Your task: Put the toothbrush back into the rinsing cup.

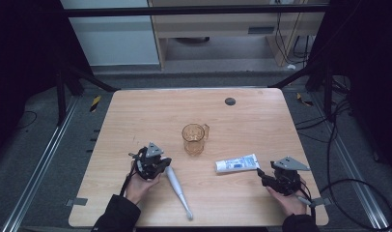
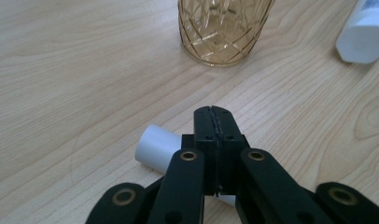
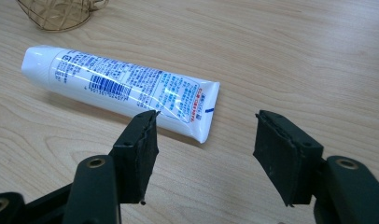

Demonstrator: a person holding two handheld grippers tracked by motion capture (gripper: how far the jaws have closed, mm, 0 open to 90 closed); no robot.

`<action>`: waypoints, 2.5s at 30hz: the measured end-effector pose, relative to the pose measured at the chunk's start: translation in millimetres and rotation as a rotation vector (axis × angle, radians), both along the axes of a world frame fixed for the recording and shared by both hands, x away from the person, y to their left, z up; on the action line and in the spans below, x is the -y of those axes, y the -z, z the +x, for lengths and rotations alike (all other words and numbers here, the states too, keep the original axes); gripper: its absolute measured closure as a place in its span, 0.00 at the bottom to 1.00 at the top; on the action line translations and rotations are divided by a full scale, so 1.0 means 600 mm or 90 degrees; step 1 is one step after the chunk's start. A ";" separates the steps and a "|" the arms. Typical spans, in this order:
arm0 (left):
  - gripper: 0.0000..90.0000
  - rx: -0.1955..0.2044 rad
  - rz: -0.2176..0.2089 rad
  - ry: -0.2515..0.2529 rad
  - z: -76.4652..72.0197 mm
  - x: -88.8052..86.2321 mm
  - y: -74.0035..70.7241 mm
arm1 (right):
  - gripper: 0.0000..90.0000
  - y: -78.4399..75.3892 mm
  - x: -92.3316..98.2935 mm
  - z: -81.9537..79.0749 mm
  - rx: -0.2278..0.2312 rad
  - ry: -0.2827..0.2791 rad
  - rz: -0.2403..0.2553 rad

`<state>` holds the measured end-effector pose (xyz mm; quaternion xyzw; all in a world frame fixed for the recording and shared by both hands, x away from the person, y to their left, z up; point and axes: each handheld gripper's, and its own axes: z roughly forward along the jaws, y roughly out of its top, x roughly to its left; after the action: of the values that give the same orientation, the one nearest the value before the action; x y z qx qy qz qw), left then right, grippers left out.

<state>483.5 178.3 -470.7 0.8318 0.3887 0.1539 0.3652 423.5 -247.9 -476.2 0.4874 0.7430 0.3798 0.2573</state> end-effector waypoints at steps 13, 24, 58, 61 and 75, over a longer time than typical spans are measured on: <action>0.99 -0.014 0.021 0.006 0.010 0.003 0.011 | 0.44 0.000 -0.001 0.000 -0.005 0.000 0.002; 0.99 -0.011 0.043 0.011 -0.001 0.003 0.009 | 0.44 0.001 0.002 -0.001 -0.001 0.001 -0.009; 0.99 -0.023 0.076 0.011 -0.035 -0.026 0.007 | 0.44 0.000 0.007 -0.003 0.003 0.008 -0.010; 0.99 -0.023 0.076 0.013 -0.039 -0.028 0.007 | 0.44 0.000 0.007 -0.003 0.002 0.009 -0.009; 0.99 -0.027 0.070 0.016 -0.059 -0.037 0.006 | 0.44 0.000 0.007 -0.003 0.003 0.009 -0.009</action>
<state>448.0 200.5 -474.1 0.8587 0.3766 0.1524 0.3122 421.5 -252.4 -475.9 0.4902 0.7415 0.3735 0.2653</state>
